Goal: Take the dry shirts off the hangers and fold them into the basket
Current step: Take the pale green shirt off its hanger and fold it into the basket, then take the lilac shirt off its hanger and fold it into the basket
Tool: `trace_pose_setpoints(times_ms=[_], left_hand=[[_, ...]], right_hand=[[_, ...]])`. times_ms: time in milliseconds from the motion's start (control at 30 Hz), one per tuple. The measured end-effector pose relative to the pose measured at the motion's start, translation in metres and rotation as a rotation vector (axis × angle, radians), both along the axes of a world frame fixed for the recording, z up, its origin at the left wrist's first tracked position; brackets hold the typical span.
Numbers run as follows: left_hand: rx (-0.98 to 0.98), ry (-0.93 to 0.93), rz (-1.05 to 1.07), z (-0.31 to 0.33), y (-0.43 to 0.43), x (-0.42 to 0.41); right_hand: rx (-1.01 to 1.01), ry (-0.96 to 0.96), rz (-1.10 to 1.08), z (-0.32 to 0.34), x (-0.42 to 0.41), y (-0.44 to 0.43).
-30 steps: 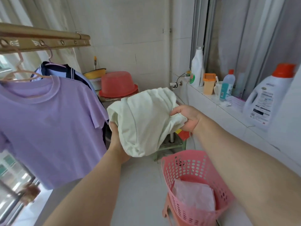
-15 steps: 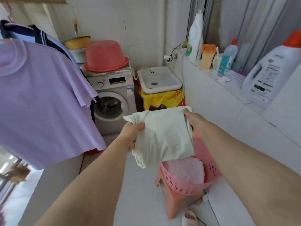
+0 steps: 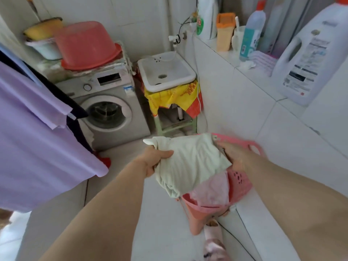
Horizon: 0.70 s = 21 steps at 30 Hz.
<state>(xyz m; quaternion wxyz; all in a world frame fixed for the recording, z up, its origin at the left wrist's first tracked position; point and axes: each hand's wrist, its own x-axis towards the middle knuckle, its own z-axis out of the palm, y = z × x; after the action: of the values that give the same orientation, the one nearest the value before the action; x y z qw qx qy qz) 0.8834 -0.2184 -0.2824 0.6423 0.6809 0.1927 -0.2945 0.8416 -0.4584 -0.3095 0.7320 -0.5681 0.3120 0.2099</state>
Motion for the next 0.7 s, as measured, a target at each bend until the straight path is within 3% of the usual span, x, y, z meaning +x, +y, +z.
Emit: trace_pose_setpoints(times_ms=[233, 600, 700], left_hand=[[0.078, -0.01, 0.037, -0.064, -0.055, 0.028], [0.261, 0.141, -0.073, -0.144, -0.108, 0.051], [0.515, 0.172, -0.189, -0.165, -0.119, 0.062]], right_hand=[[-0.213, 0.135, 0.005, -0.038, 0.025, -0.038], [-0.363, 0.409, 0.284, -0.114, 0.038, -0.084], [-0.556, 0.489, 0.513, -0.13, 0.037, -0.095]])
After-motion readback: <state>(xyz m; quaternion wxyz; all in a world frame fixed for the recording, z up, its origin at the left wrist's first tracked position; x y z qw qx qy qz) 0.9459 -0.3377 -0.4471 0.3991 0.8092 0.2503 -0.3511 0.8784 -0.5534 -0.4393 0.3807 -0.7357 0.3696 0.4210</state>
